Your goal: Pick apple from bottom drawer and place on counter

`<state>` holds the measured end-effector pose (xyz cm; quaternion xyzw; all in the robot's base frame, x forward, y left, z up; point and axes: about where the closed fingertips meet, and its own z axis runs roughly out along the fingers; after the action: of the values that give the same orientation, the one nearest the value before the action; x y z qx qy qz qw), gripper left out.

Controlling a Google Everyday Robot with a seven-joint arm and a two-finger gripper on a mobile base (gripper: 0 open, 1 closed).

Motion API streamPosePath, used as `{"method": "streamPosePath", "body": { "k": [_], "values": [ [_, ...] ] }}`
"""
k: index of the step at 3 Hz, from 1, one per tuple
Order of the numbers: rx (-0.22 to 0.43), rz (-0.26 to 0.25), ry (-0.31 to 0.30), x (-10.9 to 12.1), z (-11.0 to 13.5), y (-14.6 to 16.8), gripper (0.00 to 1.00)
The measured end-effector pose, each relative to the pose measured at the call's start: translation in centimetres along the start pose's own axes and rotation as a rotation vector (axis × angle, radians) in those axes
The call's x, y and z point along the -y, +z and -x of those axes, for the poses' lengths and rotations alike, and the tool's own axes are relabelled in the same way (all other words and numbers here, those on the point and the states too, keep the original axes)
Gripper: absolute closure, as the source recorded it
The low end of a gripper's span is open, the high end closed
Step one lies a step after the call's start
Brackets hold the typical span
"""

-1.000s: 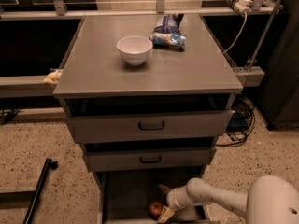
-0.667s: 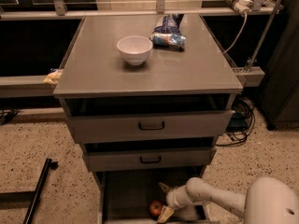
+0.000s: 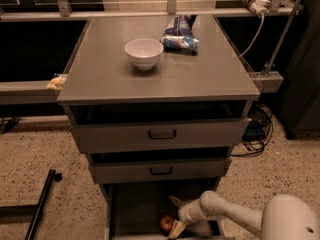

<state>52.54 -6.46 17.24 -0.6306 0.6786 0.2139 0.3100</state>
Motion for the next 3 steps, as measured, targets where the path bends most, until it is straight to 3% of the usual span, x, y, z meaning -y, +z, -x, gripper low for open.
{"method": "streamPosePath", "body": {
  "k": [3],
  "values": [
    [-0.007, -0.012, 0.026, 0.92, -0.06, -0.8, 0.07]
  ]
}}
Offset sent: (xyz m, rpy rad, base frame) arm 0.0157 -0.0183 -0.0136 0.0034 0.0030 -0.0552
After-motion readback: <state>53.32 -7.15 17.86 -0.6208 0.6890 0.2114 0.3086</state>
